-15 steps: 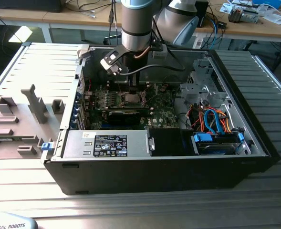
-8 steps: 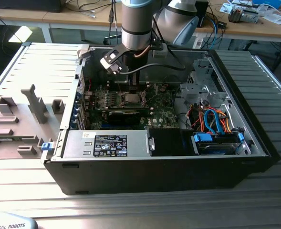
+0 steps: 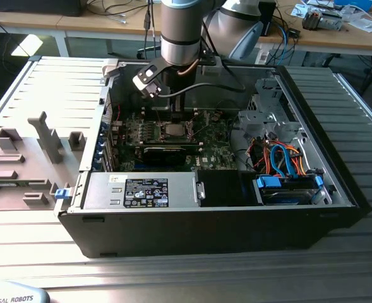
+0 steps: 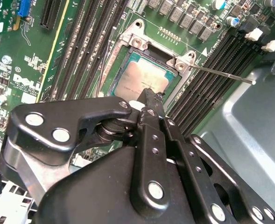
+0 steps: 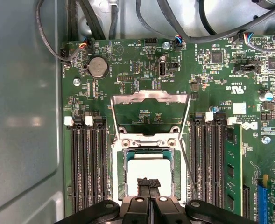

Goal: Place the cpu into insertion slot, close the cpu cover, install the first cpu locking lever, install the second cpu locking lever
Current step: 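Place the cpu into insertion slot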

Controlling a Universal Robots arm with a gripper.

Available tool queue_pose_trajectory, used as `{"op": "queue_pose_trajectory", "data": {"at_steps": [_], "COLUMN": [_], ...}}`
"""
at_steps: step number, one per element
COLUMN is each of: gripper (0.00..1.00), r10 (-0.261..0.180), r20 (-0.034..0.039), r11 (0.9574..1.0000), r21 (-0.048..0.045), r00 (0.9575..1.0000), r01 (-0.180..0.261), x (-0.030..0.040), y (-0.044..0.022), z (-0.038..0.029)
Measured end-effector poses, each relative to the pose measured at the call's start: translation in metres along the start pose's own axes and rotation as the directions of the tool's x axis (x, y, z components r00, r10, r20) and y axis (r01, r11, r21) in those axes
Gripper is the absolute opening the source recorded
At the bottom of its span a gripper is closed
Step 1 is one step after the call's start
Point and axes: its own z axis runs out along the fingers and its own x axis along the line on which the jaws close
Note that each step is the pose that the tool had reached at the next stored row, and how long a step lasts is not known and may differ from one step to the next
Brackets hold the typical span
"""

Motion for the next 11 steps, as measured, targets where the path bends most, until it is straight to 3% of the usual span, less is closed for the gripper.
{"op": "queue_pose_trajectory", "data": {"at_steps": [11], "gripper": [0.11], "r10": [0.0], "r20": [0.0], "r11": [1.0], "r21": [0.0], "r00": [1.0], "r01": [0.0], "x": [0.0002], "y": [0.0], "z": [-0.0077]}}
